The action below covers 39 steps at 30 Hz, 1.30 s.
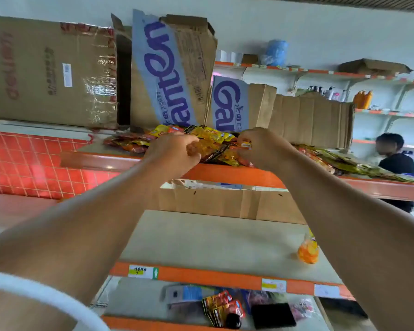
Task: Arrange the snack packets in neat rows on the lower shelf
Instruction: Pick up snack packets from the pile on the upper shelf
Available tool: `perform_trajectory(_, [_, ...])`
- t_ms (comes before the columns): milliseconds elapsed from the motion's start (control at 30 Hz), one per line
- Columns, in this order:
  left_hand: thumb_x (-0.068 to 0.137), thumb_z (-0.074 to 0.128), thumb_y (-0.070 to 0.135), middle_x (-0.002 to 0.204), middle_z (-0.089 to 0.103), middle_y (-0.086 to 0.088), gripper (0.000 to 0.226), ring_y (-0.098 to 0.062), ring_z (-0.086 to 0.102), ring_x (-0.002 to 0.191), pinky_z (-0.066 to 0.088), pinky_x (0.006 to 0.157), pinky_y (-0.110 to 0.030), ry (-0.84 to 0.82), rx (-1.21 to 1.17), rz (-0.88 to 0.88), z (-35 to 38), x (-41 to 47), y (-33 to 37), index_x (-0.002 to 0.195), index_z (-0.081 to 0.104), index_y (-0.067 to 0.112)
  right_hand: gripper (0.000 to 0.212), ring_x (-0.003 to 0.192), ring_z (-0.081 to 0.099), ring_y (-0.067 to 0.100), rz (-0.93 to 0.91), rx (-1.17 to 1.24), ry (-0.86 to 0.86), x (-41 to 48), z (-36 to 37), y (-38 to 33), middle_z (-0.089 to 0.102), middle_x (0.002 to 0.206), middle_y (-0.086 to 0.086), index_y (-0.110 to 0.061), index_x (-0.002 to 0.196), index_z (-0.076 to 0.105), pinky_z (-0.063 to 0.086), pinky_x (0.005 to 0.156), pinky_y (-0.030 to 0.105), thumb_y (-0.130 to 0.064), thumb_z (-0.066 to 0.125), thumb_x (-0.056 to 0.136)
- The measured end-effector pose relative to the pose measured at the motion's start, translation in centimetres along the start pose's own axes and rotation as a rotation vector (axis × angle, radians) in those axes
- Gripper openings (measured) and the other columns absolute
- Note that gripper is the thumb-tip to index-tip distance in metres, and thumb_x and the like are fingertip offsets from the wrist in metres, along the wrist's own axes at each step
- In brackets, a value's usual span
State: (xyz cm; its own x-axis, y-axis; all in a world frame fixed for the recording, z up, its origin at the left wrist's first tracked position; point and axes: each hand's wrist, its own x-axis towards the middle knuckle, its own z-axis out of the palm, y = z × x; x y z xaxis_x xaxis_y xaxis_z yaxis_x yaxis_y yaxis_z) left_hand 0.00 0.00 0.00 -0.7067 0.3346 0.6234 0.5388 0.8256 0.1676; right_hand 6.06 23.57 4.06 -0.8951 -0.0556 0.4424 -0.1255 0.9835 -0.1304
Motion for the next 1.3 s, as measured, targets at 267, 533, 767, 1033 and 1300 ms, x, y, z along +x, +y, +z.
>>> perform_trajectory(267, [0.081,0.044,0.066,0.120,0.069,0.003,0.057,-0.024,0.063,0.111,0.055,0.089,-0.041,-0.078,0.003,0.121,2.1,5.6,-3.6,0.124,0.072,0.040,0.043,0.108,0.057,0.028,0.065,-0.075,-0.043,9.4,3.8,-2.8,0.059,0.132,0.009,-0.024,0.132,0.059,0.051,0.083,0.035,-0.043,0.062,0.094])
perform_trajectory(533, [0.092,0.064,0.050,0.107,0.071,0.010,0.027,-0.015,0.065,0.099,0.056,0.085,-0.038,-0.232,-0.087,0.138,2.5,10.2,-3.7,0.113,0.073,0.037,0.056,0.127,0.050,0.033,0.120,-0.161,-0.293,15.1,3.9,-2.2,0.048,0.146,0.016,-0.012,0.142,0.051,0.041,0.095,0.035,-0.046,0.059,0.098])
perform_trajectory(767, [0.086,0.073,0.043,0.132,0.064,0.006,0.053,-0.020,0.061,0.116,0.054,0.094,-0.038,-0.288,-0.057,0.053,3.3,14.3,-3.0,0.137,0.058,0.047,0.068,0.118,0.055,0.028,0.027,-0.118,-0.340,17.7,3.2,-0.6,0.058,0.134,0.007,-0.015,0.133,0.060,0.045,0.092,0.036,-0.051,0.078,0.080])
perform_trajectory(1033, [0.073,0.085,0.053,0.131,0.063,0.003,0.080,-0.024,0.060,0.118,0.053,0.094,-0.041,-0.265,0.052,0.164,4.9,17.4,-3.2,0.144,0.053,0.037,0.052,0.087,0.055,0.012,0.061,0.168,-0.266,19.4,3.7,0.8,0.059,0.101,-0.005,-0.022,0.118,0.062,0.037,0.067,0.028,-0.048,0.082,0.077])
perform_trajectory(1300, [0.077,0.078,0.054,0.116,0.067,0.012,0.063,-0.013,0.061,0.102,0.053,0.086,-0.036,-0.259,-0.038,0.202,4.6,17.2,-4.8,0.136,0.059,0.043,0.079,0.117,0.060,0.018,0.085,0.434,-0.317,19.5,4.4,2.9,0.062,0.127,-0.010,-0.045,0.124,0.059,0.048,0.102,0.043,-0.062,0.087,0.053])
